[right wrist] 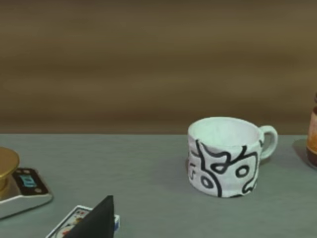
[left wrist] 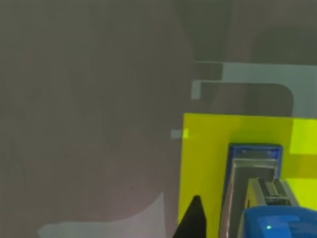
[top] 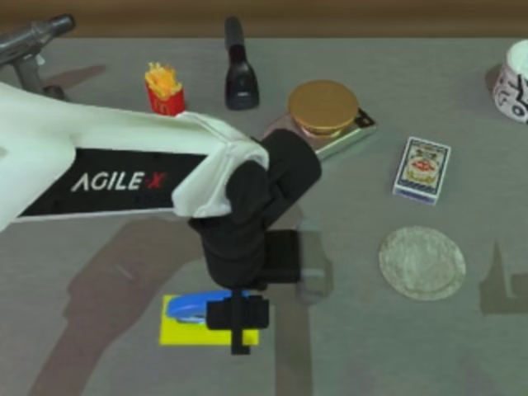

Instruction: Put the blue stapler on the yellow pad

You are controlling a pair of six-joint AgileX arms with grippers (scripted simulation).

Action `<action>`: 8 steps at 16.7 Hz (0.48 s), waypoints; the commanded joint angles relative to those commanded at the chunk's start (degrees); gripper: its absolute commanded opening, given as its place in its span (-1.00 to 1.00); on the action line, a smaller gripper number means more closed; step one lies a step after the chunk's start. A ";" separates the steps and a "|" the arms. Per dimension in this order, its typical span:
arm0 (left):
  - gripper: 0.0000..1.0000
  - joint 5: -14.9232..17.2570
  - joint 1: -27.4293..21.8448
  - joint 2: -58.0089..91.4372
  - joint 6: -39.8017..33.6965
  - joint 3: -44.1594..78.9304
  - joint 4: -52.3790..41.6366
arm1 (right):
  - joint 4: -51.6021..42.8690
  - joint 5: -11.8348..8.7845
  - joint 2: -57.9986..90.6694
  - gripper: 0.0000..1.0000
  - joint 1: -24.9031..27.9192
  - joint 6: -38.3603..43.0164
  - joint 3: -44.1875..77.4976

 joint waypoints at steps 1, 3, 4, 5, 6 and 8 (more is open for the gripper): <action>0.66 0.00 0.00 0.00 0.00 0.00 0.00 | 0.00 0.00 0.00 1.00 0.00 0.00 0.00; 0.96 0.00 0.00 0.00 0.00 0.00 0.00 | 0.00 0.00 0.00 1.00 0.00 0.00 0.00; 1.00 0.00 0.00 0.00 0.00 0.00 0.00 | 0.00 0.00 0.00 1.00 0.00 0.00 0.00; 1.00 0.00 0.00 0.00 0.00 0.00 0.00 | 0.00 0.00 0.00 1.00 0.00 0.00 0.00; 1.00 0.00 0.00 0.00 0.00 0.00 0.00 | 0.00 0.00 0.00 1.00 0.00 0.00 0.00; 1.00 0.00 0.00 0.00 0.00 0.00 0.00 | 0.00 0.00 0.00 1.00 0.00 0.00 0.00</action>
